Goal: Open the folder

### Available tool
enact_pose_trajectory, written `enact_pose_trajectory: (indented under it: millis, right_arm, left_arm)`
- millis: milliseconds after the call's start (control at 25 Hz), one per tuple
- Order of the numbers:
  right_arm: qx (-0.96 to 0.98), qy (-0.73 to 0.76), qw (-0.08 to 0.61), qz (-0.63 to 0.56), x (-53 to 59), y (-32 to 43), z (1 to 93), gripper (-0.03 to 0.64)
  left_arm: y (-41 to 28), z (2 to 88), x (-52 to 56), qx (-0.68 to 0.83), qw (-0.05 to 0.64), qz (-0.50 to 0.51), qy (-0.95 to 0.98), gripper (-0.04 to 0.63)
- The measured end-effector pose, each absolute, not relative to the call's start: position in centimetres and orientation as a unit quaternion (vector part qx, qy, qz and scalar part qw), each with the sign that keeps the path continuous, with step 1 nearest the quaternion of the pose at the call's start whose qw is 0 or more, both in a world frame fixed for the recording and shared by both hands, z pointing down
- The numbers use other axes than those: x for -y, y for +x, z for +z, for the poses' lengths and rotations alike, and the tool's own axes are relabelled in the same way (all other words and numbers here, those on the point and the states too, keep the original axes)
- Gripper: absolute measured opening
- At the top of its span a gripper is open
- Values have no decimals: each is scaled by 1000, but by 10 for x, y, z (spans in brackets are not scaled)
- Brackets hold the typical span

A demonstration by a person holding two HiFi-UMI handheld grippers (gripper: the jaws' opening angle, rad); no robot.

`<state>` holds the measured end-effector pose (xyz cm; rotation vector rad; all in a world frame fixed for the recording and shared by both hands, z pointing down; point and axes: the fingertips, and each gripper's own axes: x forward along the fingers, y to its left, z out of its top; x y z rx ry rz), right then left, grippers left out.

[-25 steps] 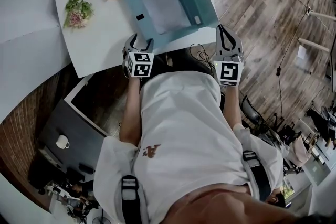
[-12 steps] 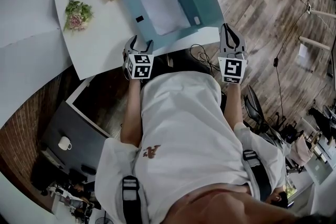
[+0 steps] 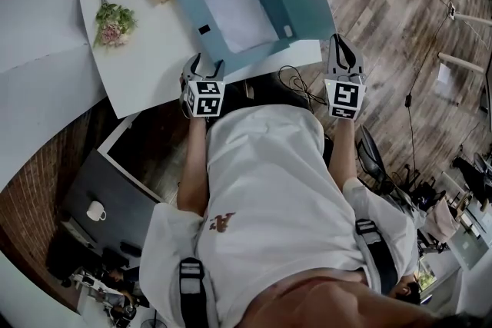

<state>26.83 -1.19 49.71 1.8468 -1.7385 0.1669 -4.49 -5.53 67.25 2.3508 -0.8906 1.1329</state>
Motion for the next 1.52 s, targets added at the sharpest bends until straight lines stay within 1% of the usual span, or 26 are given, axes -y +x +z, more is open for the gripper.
enact_pose_trajectory:
  millis: [480,1520]
  right_arm:
    - [635,707,301,79,10,291,509,11]
    - [632,707,306,79,9,293,510,11]
  left_arm:
    - [-45,673,55,317,194,406,835,291]
    - [-45,673,55,318,193,404,836,291]
